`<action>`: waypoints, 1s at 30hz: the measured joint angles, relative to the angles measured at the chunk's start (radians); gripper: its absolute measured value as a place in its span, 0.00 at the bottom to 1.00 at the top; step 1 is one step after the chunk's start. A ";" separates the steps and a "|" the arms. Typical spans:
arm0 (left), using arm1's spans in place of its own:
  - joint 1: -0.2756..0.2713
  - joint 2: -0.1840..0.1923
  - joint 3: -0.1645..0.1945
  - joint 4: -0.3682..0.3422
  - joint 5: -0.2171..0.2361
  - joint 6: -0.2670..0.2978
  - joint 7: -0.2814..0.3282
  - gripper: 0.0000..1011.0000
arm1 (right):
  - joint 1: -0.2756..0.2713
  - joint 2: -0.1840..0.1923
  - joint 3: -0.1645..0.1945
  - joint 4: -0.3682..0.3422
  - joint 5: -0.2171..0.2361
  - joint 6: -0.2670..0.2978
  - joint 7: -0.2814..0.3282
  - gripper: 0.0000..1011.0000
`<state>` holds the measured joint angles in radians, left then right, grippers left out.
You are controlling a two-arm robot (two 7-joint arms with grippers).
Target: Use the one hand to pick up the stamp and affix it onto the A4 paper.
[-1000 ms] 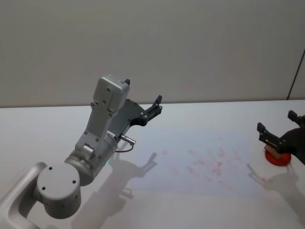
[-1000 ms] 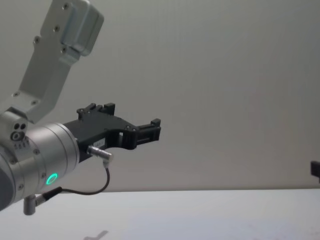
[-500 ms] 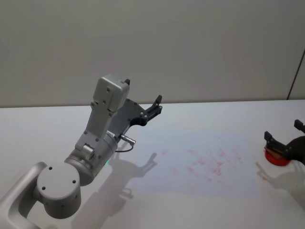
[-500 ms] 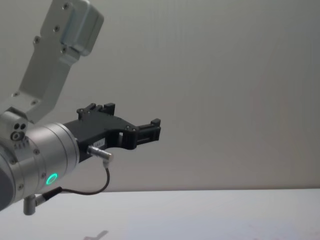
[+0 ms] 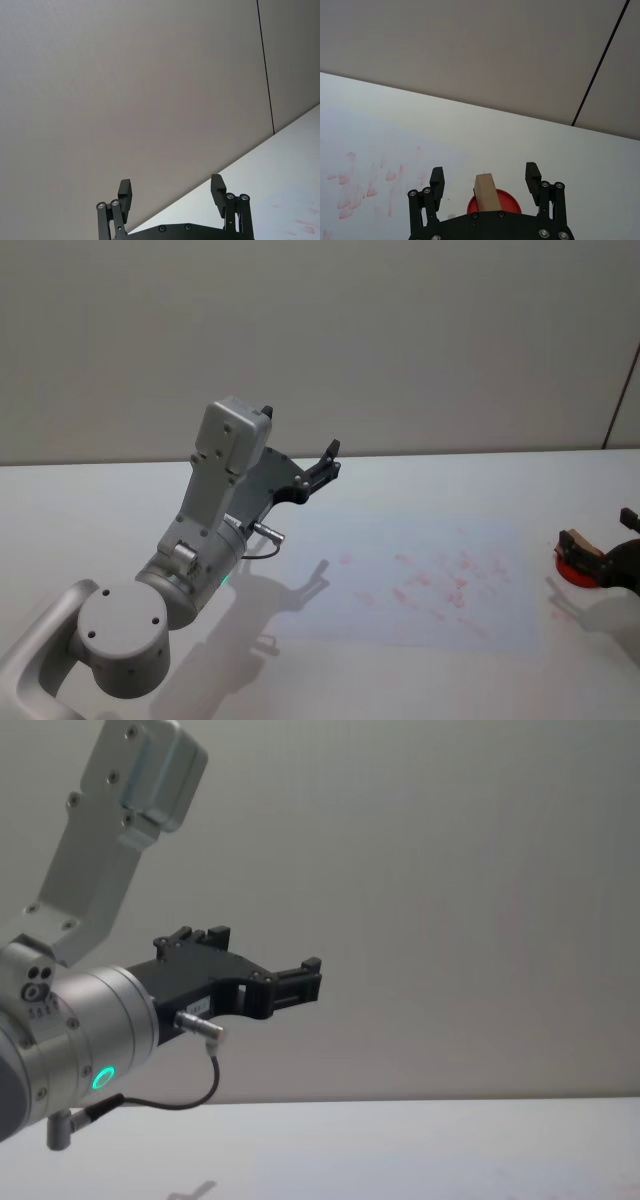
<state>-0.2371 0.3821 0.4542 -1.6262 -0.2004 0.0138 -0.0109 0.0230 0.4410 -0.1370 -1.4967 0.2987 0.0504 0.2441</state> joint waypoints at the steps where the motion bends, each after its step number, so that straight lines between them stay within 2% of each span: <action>1: 0.000 0.000 0.000 0.000 0.000 0.000 0.000 0.99 | 0.004 -0.002 -0.001 0.007 -0.001 0.003 0.000 0.99; 30: 0.000 0.000 0.000 0.000 0.000 0.000 0.000 0.99 | 0.075 -0.035 -0.012 0.123 0.013 0.046 0.024 0.99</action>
<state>-0.2371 0.3821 0.4542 -1.6262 -0.2004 0.0138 -0.0109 0.0984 0.4062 -0.1495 -1.3738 0.3115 0.0961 0.2680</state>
